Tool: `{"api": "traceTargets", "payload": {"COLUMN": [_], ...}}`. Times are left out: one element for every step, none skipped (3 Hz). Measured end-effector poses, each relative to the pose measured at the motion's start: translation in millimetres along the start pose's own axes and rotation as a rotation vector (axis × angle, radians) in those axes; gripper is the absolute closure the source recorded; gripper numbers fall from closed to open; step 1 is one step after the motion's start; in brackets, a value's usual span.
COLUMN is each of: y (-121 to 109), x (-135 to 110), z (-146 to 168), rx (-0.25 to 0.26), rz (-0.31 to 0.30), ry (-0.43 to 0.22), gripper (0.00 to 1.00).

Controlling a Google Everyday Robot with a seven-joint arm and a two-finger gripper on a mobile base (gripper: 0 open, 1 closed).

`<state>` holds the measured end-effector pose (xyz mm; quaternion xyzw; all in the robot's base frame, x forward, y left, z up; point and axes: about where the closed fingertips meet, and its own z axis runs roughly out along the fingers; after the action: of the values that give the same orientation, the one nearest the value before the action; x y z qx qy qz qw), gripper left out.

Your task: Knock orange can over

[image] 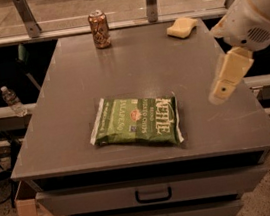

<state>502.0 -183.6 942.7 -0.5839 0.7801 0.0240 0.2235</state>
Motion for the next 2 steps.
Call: {"api": "traceTargets", "payload": {"y": [-44,-102], "x": [-46,-103], "z": [34,49], "rx": [0.038,0.113], "rz": [0.039,0.087], "ry": [-0.174,-0.355], "gripper": [0.0,0.0]}}
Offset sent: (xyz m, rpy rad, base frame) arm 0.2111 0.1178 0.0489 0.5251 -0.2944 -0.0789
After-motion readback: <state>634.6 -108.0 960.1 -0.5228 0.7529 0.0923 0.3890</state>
